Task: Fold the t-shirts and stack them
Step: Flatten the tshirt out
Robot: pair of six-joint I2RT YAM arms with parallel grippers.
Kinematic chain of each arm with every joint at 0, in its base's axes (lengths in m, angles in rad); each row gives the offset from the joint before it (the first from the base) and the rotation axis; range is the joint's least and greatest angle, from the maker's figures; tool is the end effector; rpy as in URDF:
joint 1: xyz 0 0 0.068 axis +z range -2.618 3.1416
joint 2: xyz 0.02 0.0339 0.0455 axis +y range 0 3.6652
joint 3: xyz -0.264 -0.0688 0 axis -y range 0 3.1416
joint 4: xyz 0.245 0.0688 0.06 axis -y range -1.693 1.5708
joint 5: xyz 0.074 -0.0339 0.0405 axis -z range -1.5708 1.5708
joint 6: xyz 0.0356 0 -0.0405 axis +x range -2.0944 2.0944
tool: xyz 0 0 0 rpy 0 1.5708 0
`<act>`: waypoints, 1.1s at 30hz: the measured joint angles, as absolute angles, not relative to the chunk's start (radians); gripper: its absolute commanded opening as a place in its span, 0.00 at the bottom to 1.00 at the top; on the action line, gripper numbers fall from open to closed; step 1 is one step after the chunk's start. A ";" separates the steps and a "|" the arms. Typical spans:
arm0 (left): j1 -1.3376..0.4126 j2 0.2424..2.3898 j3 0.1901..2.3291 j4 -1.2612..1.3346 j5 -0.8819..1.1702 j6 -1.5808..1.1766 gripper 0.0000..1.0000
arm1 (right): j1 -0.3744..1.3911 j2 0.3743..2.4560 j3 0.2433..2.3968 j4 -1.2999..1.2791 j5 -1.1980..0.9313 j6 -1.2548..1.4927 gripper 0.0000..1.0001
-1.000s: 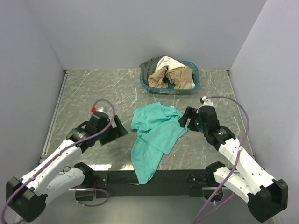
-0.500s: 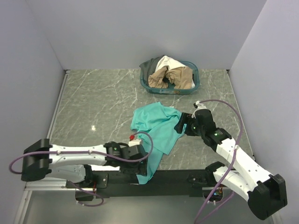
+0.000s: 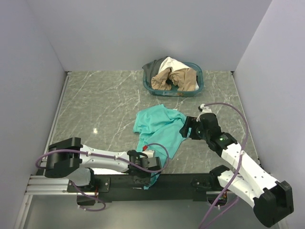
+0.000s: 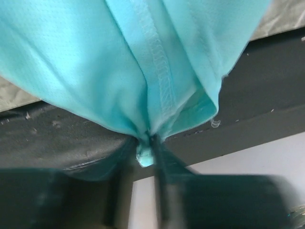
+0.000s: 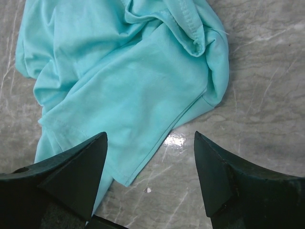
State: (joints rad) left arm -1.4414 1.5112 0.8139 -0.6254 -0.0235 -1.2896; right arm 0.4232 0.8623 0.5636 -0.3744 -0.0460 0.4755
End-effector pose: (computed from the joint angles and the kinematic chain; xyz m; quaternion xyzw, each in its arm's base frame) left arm 0.0341 -0.2553 0.1595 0.0738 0.9895 -0.1187 0.0366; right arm 0.1686 0.0778 0.2309 0.0136 0.9007 0.2071 0.3817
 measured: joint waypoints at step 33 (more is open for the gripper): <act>-1.155 1.266 0.759 -0.876 -0.260 -1.374 0.01 | 1.058 1.398 0.722 -0.419 0.159 0.666 0.58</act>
